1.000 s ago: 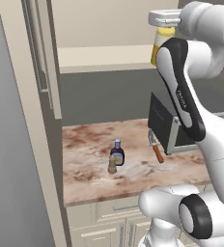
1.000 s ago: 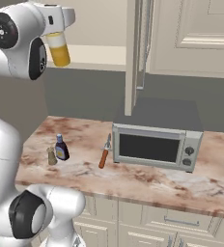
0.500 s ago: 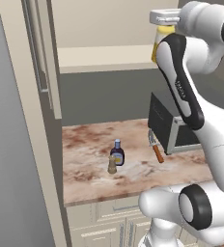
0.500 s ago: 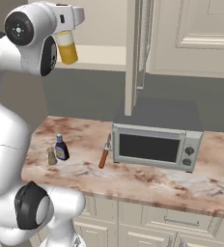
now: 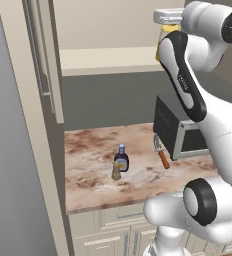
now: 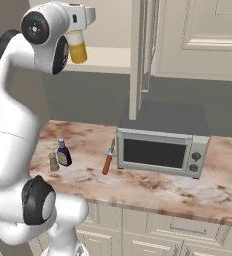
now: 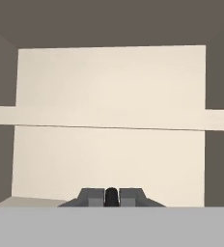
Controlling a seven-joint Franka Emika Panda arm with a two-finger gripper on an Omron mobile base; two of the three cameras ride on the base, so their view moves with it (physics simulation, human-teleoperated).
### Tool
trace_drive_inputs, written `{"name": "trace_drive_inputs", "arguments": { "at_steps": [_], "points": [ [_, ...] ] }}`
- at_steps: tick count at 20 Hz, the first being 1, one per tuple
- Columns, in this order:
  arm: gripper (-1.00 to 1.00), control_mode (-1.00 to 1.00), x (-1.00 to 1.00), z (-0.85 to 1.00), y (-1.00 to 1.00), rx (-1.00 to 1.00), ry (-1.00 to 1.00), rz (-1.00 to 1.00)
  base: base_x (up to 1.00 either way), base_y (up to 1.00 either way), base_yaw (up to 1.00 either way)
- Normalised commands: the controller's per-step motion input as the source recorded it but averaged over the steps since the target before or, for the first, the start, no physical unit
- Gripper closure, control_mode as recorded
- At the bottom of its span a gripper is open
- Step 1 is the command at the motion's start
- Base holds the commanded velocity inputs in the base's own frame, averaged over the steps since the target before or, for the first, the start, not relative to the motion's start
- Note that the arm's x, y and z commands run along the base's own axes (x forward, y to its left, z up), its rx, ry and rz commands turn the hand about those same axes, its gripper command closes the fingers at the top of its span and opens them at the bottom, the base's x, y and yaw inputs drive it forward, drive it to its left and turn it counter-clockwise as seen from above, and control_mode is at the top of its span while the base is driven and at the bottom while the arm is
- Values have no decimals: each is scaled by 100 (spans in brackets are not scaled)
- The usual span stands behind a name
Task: There are various items on the counter. Only move the condiments/shakers into the cabinet.
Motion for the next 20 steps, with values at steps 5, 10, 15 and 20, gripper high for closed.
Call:
{"name": "trace_drive_inputs", "arguments": {
  "at_steps": [5,10,15,20],
  "points": [
    [100,-100,41,0,-9,0,0,0,0,0,0],
    [100,-100,43,0,-9,0,0,0,0,0,0],
    [100,-100,38,-4,-10,0,0,0,0,0,0],
    [100,-100,32,-12,-8,0,0,0,0,0,0]
  ]
}}
